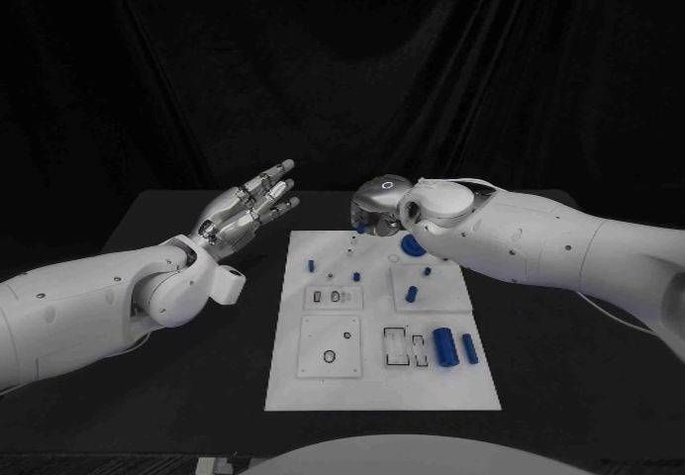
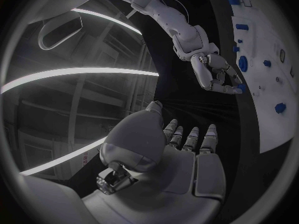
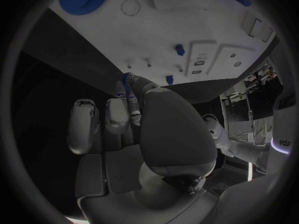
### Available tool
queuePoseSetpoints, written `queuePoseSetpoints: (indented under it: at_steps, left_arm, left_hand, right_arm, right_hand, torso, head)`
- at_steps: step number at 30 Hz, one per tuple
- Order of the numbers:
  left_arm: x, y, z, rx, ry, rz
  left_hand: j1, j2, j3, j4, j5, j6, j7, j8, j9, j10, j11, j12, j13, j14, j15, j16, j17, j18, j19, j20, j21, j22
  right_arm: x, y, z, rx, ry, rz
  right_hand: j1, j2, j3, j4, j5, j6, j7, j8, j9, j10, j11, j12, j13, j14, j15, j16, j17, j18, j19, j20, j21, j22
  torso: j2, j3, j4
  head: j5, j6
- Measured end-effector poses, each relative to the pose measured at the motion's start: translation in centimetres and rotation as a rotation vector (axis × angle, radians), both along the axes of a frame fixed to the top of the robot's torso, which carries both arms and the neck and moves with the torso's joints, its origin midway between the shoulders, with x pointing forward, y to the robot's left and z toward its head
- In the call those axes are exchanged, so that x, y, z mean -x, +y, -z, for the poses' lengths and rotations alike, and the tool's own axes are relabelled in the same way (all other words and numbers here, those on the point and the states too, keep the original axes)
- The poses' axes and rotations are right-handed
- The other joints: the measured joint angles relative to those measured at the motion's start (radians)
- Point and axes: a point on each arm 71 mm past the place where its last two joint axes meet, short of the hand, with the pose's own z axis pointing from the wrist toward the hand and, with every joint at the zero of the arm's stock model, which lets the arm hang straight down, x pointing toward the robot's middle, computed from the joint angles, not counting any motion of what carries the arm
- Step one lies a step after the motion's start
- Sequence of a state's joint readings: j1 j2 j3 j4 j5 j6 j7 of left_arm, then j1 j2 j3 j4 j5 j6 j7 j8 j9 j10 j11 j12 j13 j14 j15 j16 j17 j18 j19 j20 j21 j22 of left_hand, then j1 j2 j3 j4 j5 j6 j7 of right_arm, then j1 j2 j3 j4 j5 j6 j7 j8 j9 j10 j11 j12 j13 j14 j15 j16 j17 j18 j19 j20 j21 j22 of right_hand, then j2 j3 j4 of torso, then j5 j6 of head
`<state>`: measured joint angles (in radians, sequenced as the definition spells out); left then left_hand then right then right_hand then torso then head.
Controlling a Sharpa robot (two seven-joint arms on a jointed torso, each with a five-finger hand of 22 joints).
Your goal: Assemble the parts on the task board
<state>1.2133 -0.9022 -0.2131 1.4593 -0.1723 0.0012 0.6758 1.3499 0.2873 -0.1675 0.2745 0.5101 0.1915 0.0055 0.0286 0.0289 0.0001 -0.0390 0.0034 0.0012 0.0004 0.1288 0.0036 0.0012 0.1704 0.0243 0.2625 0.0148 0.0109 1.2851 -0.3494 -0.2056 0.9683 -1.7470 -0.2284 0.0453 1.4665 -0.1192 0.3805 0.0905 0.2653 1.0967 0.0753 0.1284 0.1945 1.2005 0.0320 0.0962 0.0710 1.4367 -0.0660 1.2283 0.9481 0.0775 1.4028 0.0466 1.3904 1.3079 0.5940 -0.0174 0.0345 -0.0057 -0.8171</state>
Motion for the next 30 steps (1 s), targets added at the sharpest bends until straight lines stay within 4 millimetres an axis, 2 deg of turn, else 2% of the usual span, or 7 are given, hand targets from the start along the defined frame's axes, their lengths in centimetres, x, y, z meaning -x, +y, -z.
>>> queuePoseSetpoints:
  at_steps: [9, 25, 30]
  left_arm:
    - [0.1, 0.1, 0.0, 0.001, 0.001, -0.001]
    - [0.1, 0.0, 0.0, 0.002, 0.001, 0.002]
    - [0.2, 0.0, 0.0, 0.002, 0.001, 0.002]
  left_hand:
    - [0.000, 0.000, 0.000, 0.000, 0.000, 0.000, 0.000, 0.004, 0.000, 0.000, 0.000, 0.000, 0.000, 0.000, 0.000, 0.000, 0.000, 0.000, 0.004, 0.004, 0.000, 0.001]
    - [0.000, 0.000, 0.000, 0.000, 0.000, 0.004, 0.004, 0.004, 0.000, 0.000, 0.000, 0.000, 0.000, 0.000, 0.000, 0.000, 0.000, 0.000, 0.004, 0.004, 0.000, 0.001]
    - [0.000, 0.000, 0.003, -0.003, 0.000, 0.004, 0.004, 0.004, 0.000, 0.000, 0.007, 0.000, 0.000, 0.000, 0.000, 0.000, 0.000, 0.000, 0.004, 0.004, 0.000, 0.001]
  right_arm:
    - [-0.3, 1.2, 0.8, 0.008, 0.009, -0.003]
    - [-0.6, 1.2, 2.4, 0.025, 0.030, 0.019]
    - [-0.7, 1.1, 2.7, 0.027, 0.032, 0.028]
  right_hand:
    - [-0.004, 0.004, -0.001, -0.001, 0.000, 0.000, 0.000, -0.004, 0.000, 0.000, 0.000, -0.008, -0.002, 0.003, 0.003, 0.001, 0.004, 0.000, 0.003, 0.003, 0.003, 0.000]
    - [-0.008, 0.000, 0.002, 0.002, 0.000, -0.006, 0.002, -0.008, 0.000, 0.000, 0.000, -0.012, -0.002, 0.003, 0.003, 0.007, 0.006, 0.000, 0.003, 0.003, 0.003, 0.000]
    - [-0.008, 0.000, 0.002, 0.002, 0.000, -0.009, 0.005, -0.009, 0.002, 0.000, 0.000, -0.017, -0.002, 0.003, 0.003, 0.007, 0.005, 0.000, 0.003, 0.003, 0.003, 0.000]
  torso:
    - [0.000, 0.0000, 0.0002]
    - [0.001, 0.0001, -0.0010]
    - [0.001, 0.0003, -0.0011]
  head:
    - [0.003, -0.002]
    - [0.000, -0.006]
    - [0.002, -0.008]
